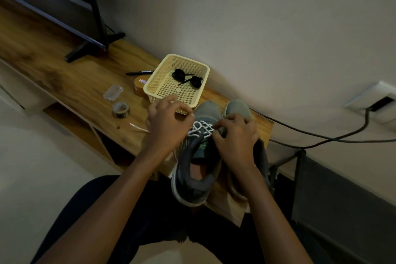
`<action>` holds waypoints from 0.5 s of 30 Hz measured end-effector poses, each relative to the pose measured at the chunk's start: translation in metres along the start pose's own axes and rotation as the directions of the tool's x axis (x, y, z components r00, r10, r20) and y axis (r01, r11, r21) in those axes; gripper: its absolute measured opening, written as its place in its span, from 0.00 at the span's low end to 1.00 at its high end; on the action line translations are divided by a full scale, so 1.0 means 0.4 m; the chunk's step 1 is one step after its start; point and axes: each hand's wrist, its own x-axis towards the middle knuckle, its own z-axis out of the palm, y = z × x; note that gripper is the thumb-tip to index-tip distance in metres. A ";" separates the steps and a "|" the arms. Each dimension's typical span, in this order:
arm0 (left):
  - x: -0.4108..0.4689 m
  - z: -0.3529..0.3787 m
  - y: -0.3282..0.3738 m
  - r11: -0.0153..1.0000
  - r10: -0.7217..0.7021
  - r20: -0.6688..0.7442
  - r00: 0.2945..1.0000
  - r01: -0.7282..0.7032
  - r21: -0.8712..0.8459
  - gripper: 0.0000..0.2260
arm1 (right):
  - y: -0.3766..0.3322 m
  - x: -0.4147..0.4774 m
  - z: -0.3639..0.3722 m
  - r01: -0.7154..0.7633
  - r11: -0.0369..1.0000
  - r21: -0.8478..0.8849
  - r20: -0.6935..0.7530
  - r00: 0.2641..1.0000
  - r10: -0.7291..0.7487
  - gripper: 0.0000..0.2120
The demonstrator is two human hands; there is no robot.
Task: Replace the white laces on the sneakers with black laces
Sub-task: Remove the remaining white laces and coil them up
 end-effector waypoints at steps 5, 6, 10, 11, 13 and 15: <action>-0.036 0.041 0.006 0.958 0.066 0.224 0.972 -0.125 0.258 0.09 | -0.022 0.003 0.022 0.090 0.978 -0.190 0.123 0.990 -0.067 0.12; -0.036 0.039 0.004 0.956 0.063 0.220 0.973 -0.123 0.267 0.08 | -0.022 0.004 0.026 0.088 0.977 -0.192 0.126 0.990 -0.065 0.12; -0.034 0.020 0.002 0.950 0.021 0.231 0.973 -0.091 0.297 0.09 | -0.021 0.002 0.040 0.100 0.978 -0.184 0.106 0.991 -0.081 0.11; -0.034 0.018 0.002 0.953 0.008 0.230 0.973 -0.077 0.292 0.09 | -0.021 0.001 0.045 0.090 0.983 -0.159 0.078 0.994 -0.079 0.10; -0.034 0.016 0.004 0.958 -0.015 0.223 0.975 -0.050 0.284 0.09 | -0.018 0.000 0.053 0.044 0.993 -0.105 0.012 0.999 -0.043 0.08; -0.033 0.015 0.011 0.956 -0.041 0.220 0.975 -0.026 0.292 0.10 | -0.014 0.002 0.058 -0.027 0.996 -0.084 -0.033 0.999 0.024 0.06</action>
